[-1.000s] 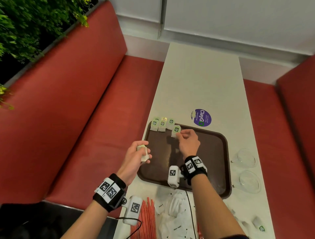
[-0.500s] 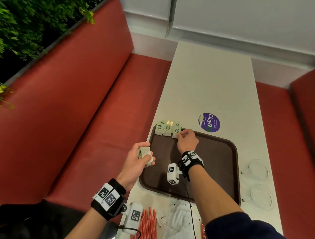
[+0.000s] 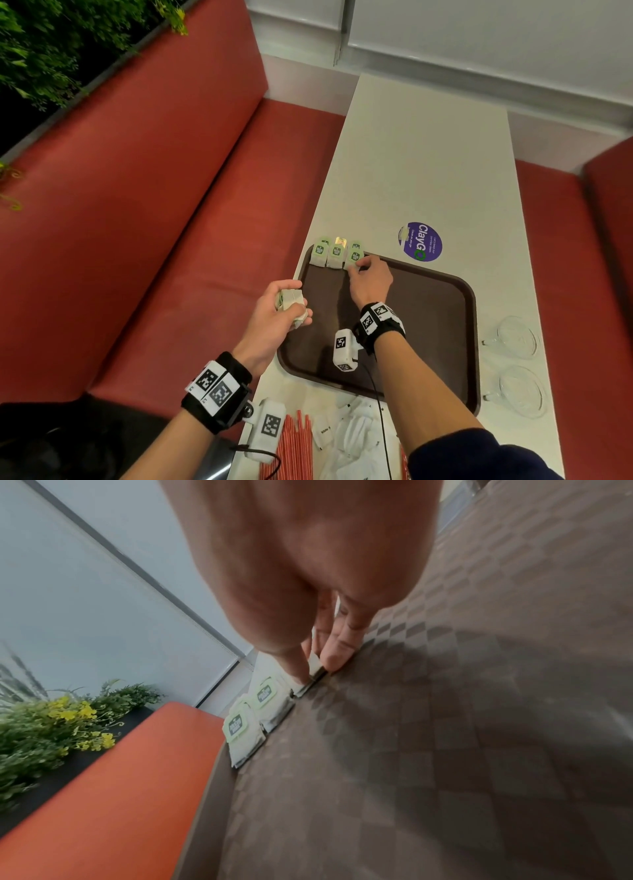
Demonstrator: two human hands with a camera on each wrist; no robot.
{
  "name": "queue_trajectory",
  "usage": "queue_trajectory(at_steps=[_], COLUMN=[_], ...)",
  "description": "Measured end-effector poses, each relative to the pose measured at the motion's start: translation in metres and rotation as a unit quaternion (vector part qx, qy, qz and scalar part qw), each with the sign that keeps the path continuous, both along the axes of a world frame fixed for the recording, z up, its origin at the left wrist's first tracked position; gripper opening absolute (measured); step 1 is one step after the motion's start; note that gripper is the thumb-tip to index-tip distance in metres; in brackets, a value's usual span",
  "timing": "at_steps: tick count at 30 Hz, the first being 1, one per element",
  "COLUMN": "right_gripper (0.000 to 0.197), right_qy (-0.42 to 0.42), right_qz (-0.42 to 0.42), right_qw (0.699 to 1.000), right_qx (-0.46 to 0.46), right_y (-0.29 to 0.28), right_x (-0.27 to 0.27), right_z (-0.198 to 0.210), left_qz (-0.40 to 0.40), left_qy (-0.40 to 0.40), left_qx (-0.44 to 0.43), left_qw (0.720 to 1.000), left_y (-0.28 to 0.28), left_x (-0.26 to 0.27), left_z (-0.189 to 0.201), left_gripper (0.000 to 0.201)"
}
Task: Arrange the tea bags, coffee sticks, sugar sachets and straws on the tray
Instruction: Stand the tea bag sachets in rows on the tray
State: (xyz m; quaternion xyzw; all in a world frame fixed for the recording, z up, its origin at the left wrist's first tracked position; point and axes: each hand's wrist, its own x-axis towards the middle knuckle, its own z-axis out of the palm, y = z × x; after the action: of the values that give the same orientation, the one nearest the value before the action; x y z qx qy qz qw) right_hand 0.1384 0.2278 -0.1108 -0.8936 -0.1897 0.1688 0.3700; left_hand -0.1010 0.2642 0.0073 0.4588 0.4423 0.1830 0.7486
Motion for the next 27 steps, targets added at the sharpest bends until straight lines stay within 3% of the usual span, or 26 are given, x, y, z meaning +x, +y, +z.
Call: queue_trajectory(at_steps=[12,16,20,23,27], right_gripper=[0.024,0.017,0.008,0.029,0.057], right_qy=[-0.001,-0.01,0.071,0.094,0.034], right_qz=[0.076,0.069,0.104,0.201,0.27], right_qw=[0.997,0.997,0.981,0.957,0.945], right_qx=[-0.025,0.038,0.145,0.185,0.181], right_y=[-0.004,-0.026,-0.068,-0.107,-0.148], right_x=[0.006,-0.009,-0.055,-0.09,-0.121], right_z=[0.017,0.063,0.132,0.169,0.172], left_qz=[-0.023,-0.032,-0.032,-0.047,-0.085], left_qy=[-0.033,-0.042,-0.064,-0.068,-0.057], left_qx=[-0.016,-0.003,0.004,0.02,0.034], left_qw=[0.999,0.999,0.997,0.996,0.994], left_y=[-0.001,-0.005,-0.015,-0.025,-0.041], left_x=[-0.006,-0.01,-0.015,-0.02,-0.031], left_z=[0.015,0.019,0.026,0.035,0.046], left_gripper=[0.053,0.058,0.052,0.041,0.041])
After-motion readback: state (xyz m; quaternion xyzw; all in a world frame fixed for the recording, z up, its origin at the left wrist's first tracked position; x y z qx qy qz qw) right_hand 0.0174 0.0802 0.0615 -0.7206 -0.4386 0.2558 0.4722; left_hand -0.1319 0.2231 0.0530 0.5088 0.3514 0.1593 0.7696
